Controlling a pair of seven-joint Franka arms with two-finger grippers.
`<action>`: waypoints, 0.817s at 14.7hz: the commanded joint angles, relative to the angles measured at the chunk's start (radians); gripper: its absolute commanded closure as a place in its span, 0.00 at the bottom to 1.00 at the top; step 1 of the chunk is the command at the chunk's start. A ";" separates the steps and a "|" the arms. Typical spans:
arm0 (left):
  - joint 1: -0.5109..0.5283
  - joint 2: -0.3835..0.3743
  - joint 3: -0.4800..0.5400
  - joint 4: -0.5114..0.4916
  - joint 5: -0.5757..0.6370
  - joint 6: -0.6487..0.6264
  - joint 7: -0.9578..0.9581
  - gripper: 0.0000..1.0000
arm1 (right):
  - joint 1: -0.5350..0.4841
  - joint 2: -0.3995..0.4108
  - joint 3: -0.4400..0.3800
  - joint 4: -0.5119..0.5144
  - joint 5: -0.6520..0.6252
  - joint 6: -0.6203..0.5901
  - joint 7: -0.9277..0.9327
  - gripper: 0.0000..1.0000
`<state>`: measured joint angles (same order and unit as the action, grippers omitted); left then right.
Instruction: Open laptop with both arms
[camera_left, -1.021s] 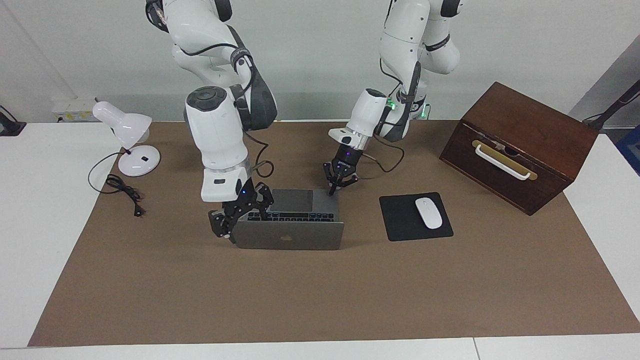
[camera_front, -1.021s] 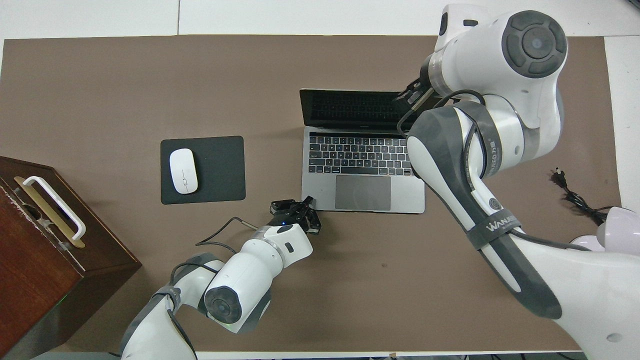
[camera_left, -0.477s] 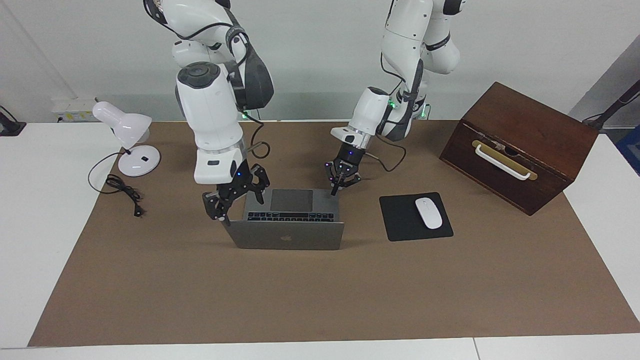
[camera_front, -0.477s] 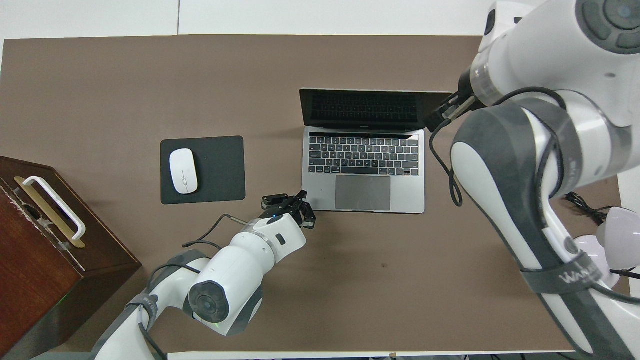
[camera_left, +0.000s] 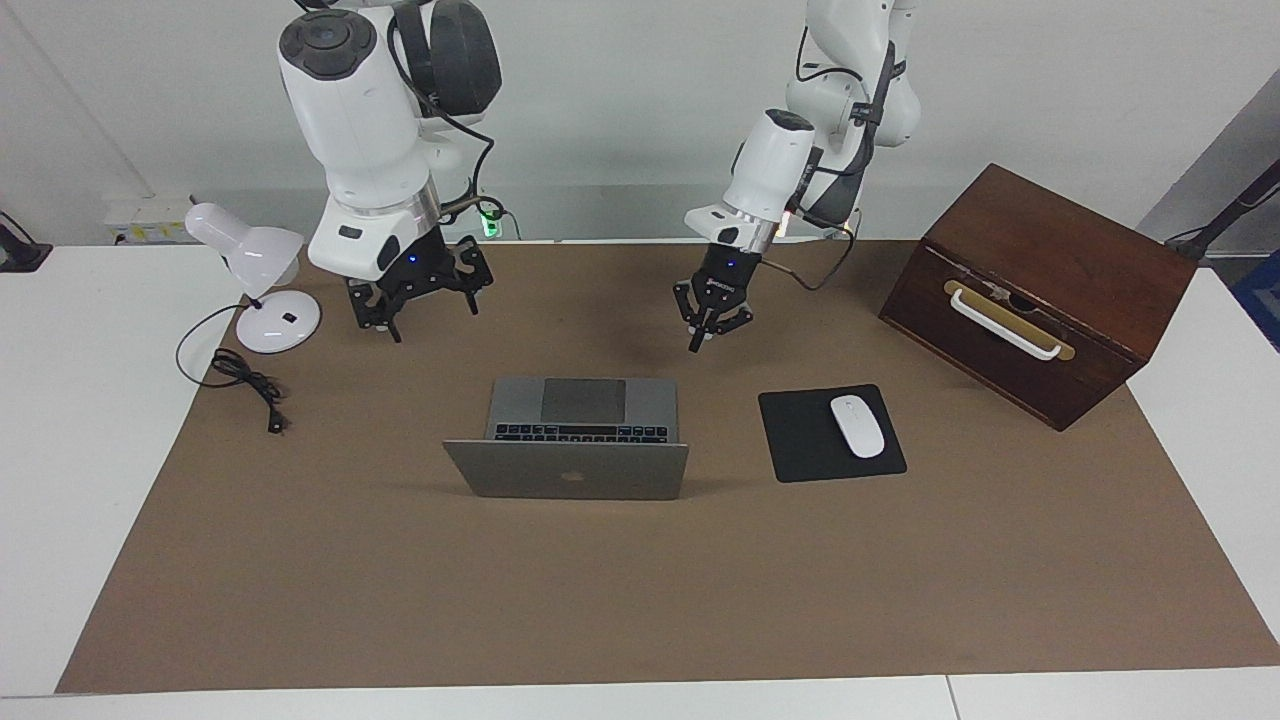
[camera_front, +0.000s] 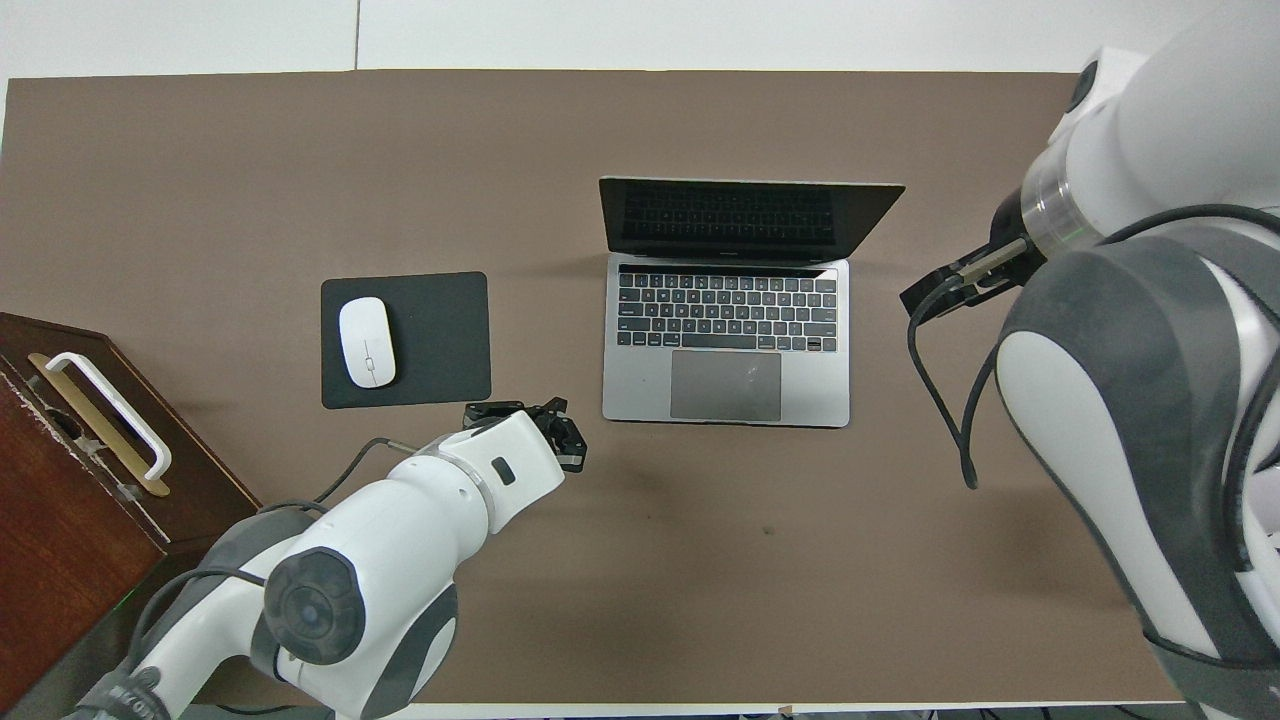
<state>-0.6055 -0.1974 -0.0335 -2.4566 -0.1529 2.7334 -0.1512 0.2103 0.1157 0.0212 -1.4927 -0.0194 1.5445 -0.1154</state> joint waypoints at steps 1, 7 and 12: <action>0.077 -0.114 -0.008 0.066 -0.002 -0.280 0.016 0.00 | -0.049 -0.071 0.008 -0.099 0.062 -0.003 0.033 0.00; 0.209 -0.168 -0.006 0.238 -0.001 -0.651 0.104 0.00 | -0.101 -0.102 0.008 -0.109 0.085 -0.086 0.131 0.00; 0.419 -0.183 -0.006 0.411 0.003 -0.911 0.241 0.00 | -0.104 -0.117 0.005 -0.133 0.085 -0.078 0.122 0.00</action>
<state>-0.2792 -0.3731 -0.0303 -2.1130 -0.1520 1.9238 0.0162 0.1248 0.0280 0.0196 -1.5885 0.0367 1.4653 -0.0009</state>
